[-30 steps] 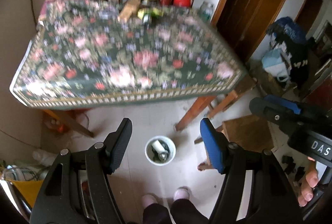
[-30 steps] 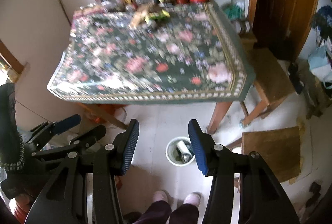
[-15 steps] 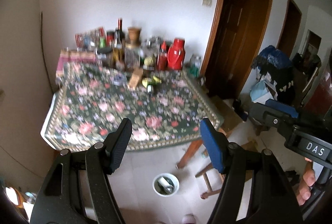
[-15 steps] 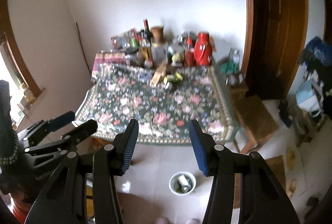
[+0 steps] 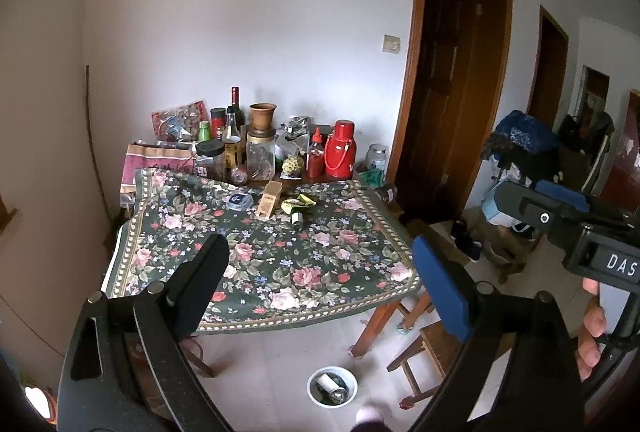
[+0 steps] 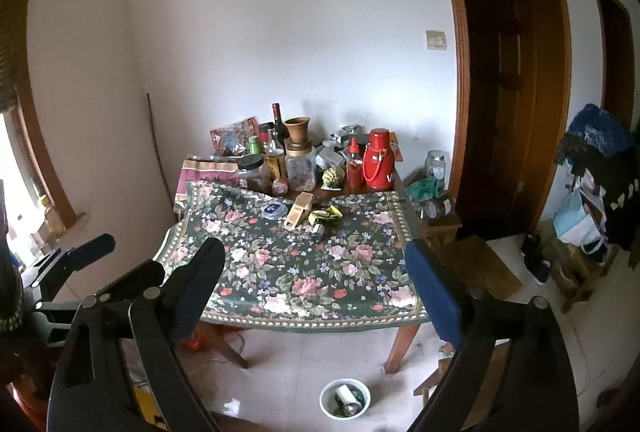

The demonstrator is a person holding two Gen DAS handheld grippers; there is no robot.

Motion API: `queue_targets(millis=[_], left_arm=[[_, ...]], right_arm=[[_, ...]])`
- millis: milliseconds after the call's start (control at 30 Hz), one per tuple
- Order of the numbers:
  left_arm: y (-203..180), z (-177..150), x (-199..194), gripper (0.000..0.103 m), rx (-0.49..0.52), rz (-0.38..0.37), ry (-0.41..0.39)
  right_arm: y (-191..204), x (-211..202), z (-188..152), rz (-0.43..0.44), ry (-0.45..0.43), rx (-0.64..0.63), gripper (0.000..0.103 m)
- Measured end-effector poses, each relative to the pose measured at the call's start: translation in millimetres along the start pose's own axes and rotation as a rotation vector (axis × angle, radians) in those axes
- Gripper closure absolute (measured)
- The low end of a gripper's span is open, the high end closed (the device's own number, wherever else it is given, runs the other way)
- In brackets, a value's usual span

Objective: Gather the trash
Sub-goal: 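Raise both open tools back over the table toward the cardboard package and small bottle, then grasp the brown cardboard package with the left tool while the right tool grasps the small labelled bottle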

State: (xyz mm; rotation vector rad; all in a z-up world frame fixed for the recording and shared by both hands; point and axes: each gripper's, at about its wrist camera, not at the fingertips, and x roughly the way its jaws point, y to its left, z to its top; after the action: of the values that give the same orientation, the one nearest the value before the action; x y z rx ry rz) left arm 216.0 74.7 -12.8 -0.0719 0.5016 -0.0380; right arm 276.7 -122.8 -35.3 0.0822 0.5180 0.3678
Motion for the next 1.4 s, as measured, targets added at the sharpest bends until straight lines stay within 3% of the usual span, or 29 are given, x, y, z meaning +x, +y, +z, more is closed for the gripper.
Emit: queue_targets(millis=[267, 567, 800, 1100, 1400], left_arm=[[-2.1, 26.3, 56.1, 0.01, -0.024, 0.065, -0.006], [-18.2, 81.2, 127.8, 0.01, -0.077, 0.135, -0.024], [-27.7, 105.0, 172.3, 0.01, -0.126, 0.211, -0.016], [-20.1, 111.0, 217.7, 0.01, -0.139, 0.275, 0.052], [29.7, 114.3, 263.9, 0.01, -0.141, 0.271, 0.118]], right_arm=[[-22.3, 40.1, 20.2, 0.019, 0.01, -0.014, 0.013], [-65.9, 90.8, 72.9, 0.051, 0.0, -0.07, 0.013], [-95.0, 132.8, 103.3, 0.115, 0.029, -0.099, 0.013], [-104.9, 189.2, 108.1, 0.179, 0.124, -0.117, 0.013], [-84.7, 253.9, 101.5, 0.173, 0.238, -0.09, 0.013]])
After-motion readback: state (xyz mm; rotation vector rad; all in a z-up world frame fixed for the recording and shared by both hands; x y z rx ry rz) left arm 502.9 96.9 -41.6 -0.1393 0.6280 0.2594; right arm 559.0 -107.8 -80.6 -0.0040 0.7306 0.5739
